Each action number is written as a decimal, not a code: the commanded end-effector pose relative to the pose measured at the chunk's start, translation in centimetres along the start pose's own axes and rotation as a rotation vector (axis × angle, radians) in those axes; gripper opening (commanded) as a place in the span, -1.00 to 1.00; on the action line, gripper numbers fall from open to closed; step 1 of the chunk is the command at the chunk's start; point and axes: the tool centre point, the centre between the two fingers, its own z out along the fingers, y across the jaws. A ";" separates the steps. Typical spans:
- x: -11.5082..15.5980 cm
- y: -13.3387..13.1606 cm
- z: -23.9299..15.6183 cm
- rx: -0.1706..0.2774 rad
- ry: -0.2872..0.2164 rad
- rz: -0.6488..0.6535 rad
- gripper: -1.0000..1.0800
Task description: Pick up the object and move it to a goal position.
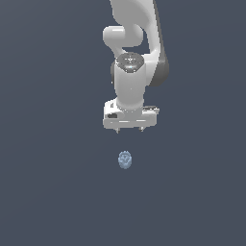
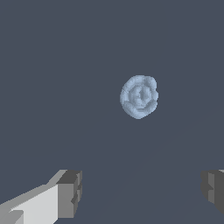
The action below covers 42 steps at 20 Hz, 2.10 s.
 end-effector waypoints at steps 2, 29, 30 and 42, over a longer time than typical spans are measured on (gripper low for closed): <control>0.0 0.0 0.0 0.000 0.000 -0.002 0.92; 2.2 -0.5 1.3 -0.013 0.008 0.125 0.92; 2.5 -0.4 1.5 -0.013 0.007 0.150 0.92; 5.4 1.2 4.6 -0.023 0.000 0.495 0.92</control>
